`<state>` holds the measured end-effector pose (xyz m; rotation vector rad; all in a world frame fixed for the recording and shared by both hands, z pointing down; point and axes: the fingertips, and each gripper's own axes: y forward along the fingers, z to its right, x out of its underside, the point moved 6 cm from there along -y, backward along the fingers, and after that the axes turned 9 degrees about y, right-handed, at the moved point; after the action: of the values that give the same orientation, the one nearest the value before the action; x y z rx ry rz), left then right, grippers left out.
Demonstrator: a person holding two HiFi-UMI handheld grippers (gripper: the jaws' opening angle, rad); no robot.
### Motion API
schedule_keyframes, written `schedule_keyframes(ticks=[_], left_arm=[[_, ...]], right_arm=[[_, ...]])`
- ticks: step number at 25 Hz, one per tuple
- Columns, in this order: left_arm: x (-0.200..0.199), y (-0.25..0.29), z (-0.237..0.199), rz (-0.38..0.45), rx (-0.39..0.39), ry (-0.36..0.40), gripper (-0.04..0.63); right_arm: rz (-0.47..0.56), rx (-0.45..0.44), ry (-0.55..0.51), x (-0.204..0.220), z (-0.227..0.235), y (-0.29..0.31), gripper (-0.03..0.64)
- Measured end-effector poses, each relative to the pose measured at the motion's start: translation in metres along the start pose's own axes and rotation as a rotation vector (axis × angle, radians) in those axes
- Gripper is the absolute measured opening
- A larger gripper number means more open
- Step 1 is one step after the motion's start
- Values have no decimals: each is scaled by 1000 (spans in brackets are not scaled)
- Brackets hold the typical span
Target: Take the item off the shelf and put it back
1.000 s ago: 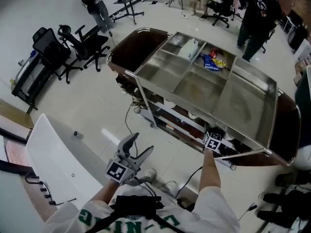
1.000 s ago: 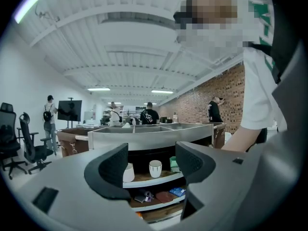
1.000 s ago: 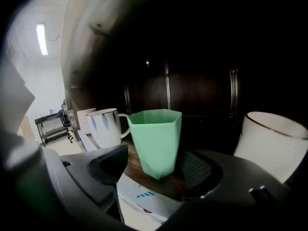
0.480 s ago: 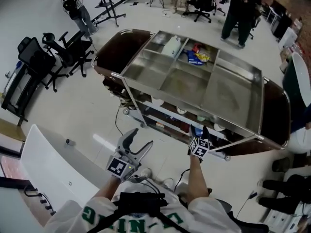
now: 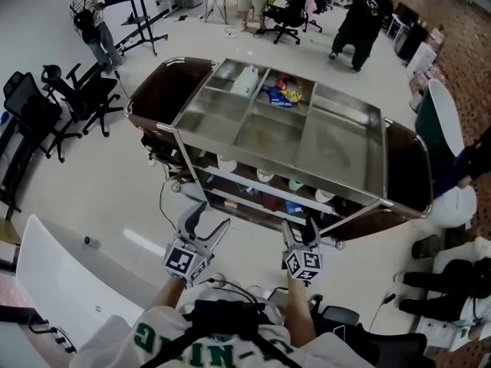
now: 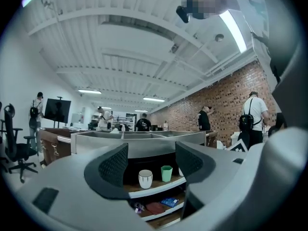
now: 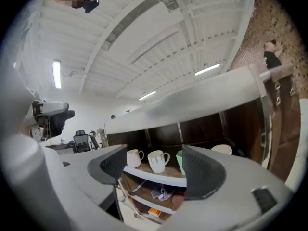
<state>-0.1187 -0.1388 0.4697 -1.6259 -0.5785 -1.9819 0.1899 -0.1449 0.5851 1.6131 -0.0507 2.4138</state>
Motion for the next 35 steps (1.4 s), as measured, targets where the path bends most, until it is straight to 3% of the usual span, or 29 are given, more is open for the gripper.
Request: schedule_keyframes(ticks=[6,9,14,20,35], left_arm=[[-23,-12,-3,29,-22,-64,295],[-18,-19,-9,62,-33,-12,295],[-29,-31,-17,108,-45,17,295],[-33,-49,-21,104,-46,15,295],[-28,-78,-19,75,-41,4,295]], right_arm=[[173,-23,-28,-59,-42,-39,410],[218,-43,-69,-80,-70,-50,410],[207,-62,-188,-97,-100,-60,407],[201,-95,-220,-98,-128,-66,407],[153,-133,-177,-73,-152,-66,407]])
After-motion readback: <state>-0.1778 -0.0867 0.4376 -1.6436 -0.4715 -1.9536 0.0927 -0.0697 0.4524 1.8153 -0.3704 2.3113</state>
